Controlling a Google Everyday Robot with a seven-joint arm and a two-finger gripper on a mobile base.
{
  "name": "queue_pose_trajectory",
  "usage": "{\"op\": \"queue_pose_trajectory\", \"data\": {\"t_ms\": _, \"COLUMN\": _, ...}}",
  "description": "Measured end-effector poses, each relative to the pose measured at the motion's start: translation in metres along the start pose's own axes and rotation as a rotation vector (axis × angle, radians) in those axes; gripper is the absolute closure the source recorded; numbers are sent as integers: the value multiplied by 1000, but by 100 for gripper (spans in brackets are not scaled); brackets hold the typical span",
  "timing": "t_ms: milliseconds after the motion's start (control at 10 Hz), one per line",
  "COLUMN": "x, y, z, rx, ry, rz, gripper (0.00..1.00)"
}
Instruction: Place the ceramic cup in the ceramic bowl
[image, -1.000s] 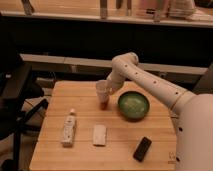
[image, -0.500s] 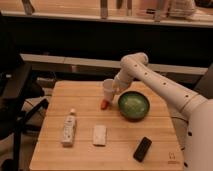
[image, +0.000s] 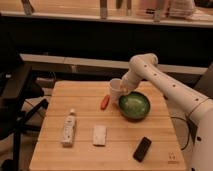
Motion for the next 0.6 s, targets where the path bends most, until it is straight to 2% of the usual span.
{"op": "queue_pose_trajectory", "data": {"t_ms": 600, "x": 25, "y": 34, "z": -18, "rx": 17, "ry": -1, "rz": 94, "gripper": 96}}
